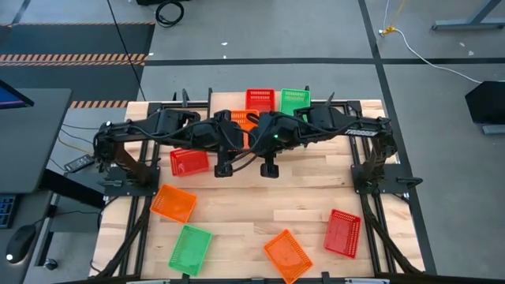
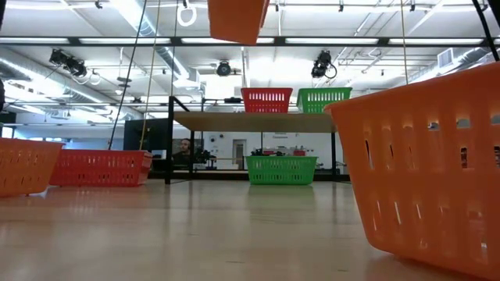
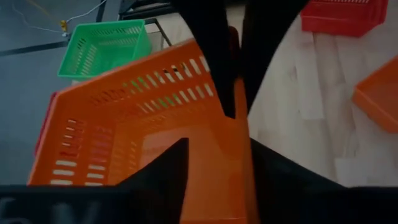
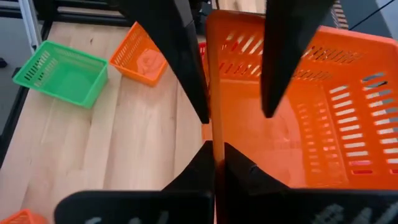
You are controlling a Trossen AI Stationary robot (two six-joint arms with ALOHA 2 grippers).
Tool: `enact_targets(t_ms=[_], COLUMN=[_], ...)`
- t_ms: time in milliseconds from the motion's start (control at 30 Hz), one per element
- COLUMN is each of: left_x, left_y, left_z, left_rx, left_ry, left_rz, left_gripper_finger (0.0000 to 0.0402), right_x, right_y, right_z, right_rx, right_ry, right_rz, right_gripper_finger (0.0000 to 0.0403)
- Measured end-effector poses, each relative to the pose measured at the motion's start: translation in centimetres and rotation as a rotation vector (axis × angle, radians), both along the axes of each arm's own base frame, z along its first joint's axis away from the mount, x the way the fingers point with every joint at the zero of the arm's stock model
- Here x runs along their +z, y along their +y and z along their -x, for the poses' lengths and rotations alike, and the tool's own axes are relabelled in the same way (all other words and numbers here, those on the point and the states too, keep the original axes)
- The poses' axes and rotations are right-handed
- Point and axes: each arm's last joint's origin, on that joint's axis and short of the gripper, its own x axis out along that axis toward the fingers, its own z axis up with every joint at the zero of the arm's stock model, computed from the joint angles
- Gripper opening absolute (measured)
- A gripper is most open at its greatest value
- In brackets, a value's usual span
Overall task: Stack baskets on shelf by color
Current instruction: Put the top orange bin on the shelf
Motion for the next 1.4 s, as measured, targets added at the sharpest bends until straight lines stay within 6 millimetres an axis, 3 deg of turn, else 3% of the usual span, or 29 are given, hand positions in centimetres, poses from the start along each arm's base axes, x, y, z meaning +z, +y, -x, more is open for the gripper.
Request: enact_targets(t_ms=[167, 233, 433, 633, 1067, 1400], left_x=[-0.1, -0.2, -0.9, -1.4, -1.5, -1.2], left_y=[0.0, 0.1, 0.5, 2.6, 8.8, 11.9], left_z=[-0.3, -0.2, -0.1, 0.1, 0.8, 1.3], left_rx=[-0.002, 0.004, 0.016, 0.070, 0.054, 0.069], left_ry=[-0.005, 0.001, 0.084, 0.149, 0.181, 0.127], left_rz=[0.002, -0.005, -0.053, -0.063, 0.000, 0.023], left_gripper_finger=[0.0029, 0.0012, 0.0006, 0.0005, 0.0005, 0.0005], right_x=[0.4, 0.7, 1.8, 3.2, 7.5, 8.3], right_y=[-0.3, -0.3, -0.1, -0.3, -0.5, -1.0], right_z=[0.3, 0.4, 0.2, 1.6, 8.0, 12.9], right_rx=[-0.002, 0.000, 0.018, -0.002, -0.062, -0.210], right_ry=[-0.012, -0.035, -0.139, -0.182, -0.293, -0.230], right_rz=[-0.004, -0.011, -0.030, -0.003, 0.015, -0.038], right_gripper_finger=[0.0028, 0.0042, 0.0101, 0.0144, 0.0147, 0.0146])
